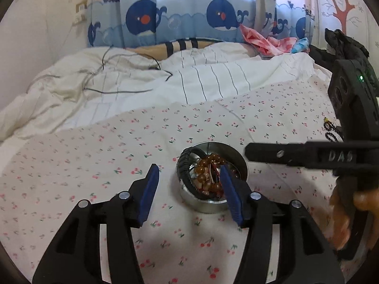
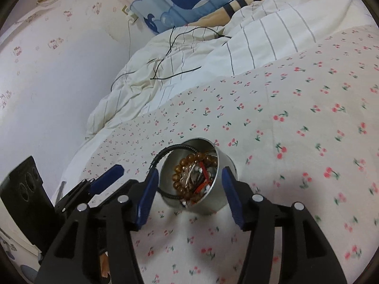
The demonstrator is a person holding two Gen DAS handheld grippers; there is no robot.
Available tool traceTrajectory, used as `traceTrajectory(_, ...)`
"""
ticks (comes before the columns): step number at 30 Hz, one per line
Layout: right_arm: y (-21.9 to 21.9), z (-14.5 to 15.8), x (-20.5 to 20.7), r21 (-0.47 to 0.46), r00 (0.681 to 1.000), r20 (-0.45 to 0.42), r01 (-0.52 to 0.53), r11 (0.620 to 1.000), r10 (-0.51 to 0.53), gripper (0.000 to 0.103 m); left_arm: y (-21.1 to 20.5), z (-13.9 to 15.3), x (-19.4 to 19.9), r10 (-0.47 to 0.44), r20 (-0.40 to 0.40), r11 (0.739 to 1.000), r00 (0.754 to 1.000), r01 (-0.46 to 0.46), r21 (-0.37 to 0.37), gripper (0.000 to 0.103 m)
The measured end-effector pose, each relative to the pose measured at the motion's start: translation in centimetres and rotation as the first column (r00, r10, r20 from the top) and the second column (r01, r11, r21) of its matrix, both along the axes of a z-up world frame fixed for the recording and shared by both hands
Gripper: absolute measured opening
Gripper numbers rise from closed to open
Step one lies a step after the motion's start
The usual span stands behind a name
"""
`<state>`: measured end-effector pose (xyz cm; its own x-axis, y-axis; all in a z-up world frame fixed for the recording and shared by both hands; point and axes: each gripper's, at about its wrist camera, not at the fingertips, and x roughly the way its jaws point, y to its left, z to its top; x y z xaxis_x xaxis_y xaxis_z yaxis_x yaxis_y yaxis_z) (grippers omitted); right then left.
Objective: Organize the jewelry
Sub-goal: 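Move both grippers back to the remaining bead strands and chain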
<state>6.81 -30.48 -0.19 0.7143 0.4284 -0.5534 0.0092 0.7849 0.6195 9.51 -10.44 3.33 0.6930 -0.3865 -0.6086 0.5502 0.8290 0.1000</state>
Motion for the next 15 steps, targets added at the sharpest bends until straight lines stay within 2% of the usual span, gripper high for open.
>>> traceTrajectory(5, -0.2, 1.8, -3.8, 0.009, 1.0, 0.023, -0.003, 1.0, 0.002, 0.055, 0.8, 1.9, -3.1, -0.022, 0.054, 1.0, 0.998, 0.021, 0.022, 0.052)
traceTrajectory(8, 0.1, 2.9, -7.0, -0.003, 1.0, 0.03, -0.009, 1.0, 0.009, 0.063, 1.0, 2.9, -4.4, -0.036, 0.06, 0.999, 0.998, 0.034, 0.034, 0.053)
traceTrajectory(15, 1.3, 4.9, -13.0, -0.039, 0.998, 0.057, -0.026, 0.999, 0.029, 0.064, 1.8, 5.7, -8.3, -0.038, 0.106, 0.998, 0.994, 0.033, 0.048, 0.055)
